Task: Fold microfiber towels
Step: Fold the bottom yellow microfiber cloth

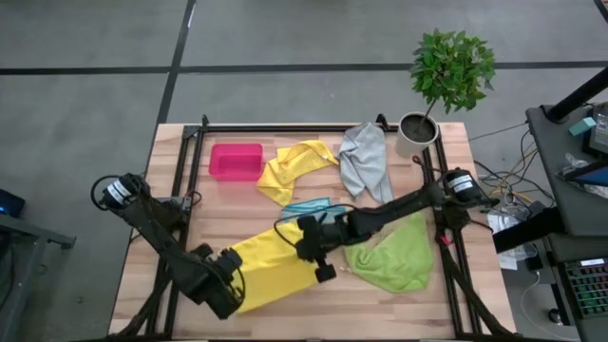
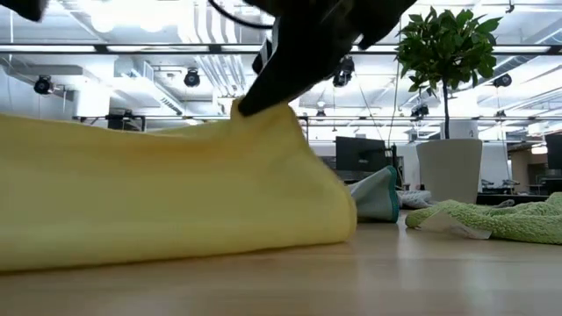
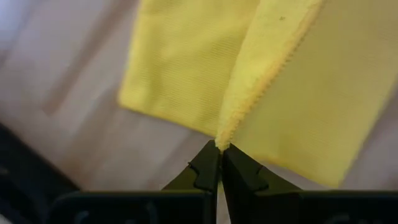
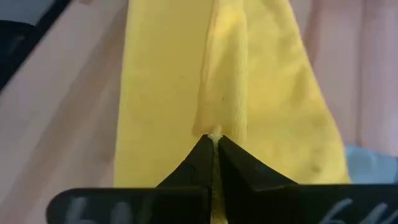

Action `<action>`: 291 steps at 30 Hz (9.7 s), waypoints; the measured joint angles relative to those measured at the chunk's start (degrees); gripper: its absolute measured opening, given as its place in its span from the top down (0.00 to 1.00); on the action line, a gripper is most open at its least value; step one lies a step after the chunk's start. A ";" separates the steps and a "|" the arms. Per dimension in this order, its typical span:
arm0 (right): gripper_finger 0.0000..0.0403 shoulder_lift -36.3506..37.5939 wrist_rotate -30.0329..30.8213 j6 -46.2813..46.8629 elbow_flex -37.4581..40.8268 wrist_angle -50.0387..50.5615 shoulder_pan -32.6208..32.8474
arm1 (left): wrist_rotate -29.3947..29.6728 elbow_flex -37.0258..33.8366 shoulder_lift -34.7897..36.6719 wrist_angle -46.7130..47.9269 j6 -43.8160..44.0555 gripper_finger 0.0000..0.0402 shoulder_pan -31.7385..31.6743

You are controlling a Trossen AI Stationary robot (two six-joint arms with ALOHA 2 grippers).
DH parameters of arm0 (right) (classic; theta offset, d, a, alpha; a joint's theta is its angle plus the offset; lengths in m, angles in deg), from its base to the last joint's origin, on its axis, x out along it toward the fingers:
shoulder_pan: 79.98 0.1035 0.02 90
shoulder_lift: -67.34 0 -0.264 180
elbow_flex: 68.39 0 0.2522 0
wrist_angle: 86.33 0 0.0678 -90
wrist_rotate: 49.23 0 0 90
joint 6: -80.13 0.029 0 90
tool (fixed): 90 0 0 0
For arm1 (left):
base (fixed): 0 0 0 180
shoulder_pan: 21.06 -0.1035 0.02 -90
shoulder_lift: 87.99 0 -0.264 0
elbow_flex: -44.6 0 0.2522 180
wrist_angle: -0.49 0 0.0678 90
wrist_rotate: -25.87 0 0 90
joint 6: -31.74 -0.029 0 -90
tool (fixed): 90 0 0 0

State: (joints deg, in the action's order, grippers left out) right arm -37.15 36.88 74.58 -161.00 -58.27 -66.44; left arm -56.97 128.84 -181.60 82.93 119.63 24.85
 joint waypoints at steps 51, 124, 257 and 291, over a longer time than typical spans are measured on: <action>0.70 -1.92 2.56 -0.49 -0.15 -1.26 -9.30 | -2.76 -10.16 0.00 4.43 -4.20 0.74 -6.46; 0.64 5.17 -7.32 27.14 11.87 1.06 -10.41 | -9.11 -16.96 0.42 -31.64 -10.14 0.94 -5.36; 0.55 -36.51 -11.14 32.55 -42.02 -12.75 -2.55 | 8.06 -17.14 -3.13 -30.63 3.43 0.94 8.45; 0.52 -36.51 -10.71 15.37 -41.37 -12.85 -1.59 | 32.52 -17.42 9.91 -20.98 2.98 0.94 7.96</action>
State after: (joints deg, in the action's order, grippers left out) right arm -73.67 26.17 89.96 -202.38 -71.11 -68.03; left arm -24.45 111.42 -171.68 61.95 122.61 32.82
